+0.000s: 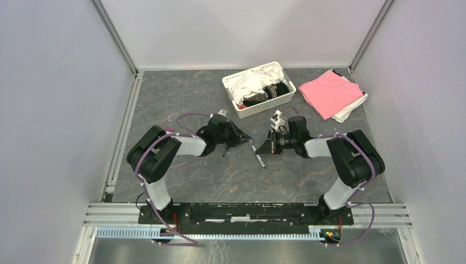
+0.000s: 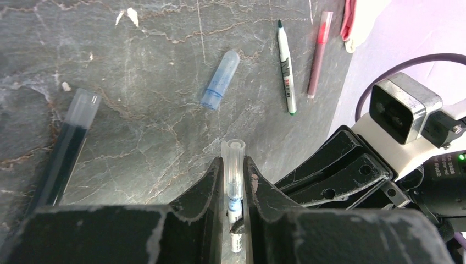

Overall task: Insert the pens into the pen caps
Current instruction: Insert the pen cap onto the pen.

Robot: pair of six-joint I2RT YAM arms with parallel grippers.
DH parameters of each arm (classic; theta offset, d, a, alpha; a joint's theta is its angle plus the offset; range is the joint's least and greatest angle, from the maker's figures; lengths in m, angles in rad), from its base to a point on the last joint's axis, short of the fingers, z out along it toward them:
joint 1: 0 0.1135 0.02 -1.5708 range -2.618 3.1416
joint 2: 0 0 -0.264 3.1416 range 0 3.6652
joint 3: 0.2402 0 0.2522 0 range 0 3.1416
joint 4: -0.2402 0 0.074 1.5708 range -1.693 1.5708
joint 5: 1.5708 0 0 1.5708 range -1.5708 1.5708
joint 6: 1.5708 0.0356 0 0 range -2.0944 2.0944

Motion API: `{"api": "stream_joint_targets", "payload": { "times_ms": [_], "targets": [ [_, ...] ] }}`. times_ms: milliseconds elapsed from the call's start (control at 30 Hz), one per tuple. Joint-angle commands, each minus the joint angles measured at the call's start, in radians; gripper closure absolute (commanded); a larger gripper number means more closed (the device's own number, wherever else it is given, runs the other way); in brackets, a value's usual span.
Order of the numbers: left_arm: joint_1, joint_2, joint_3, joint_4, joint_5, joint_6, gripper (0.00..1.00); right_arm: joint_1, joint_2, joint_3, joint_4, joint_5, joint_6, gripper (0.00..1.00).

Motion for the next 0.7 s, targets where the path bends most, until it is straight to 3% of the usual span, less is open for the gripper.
{"api": "stream_joint_targets", "payload": {
  "times_ms": [0, 667],
  "targets": [
    [-0.01, -0.049, -0.003, -0.047, -0.027, -0.005, 0.92, 0.005, -0.031, -0.011, 0.047, 0.05, 0.015, 1.0],
    [-0.018, -0.074, -0.021, -0.061, -0.03, -0.016, 0.92, 0.029, 0.01, 0.047, 0.08, 0.086, 0.034, 1.0]
  ]
}}
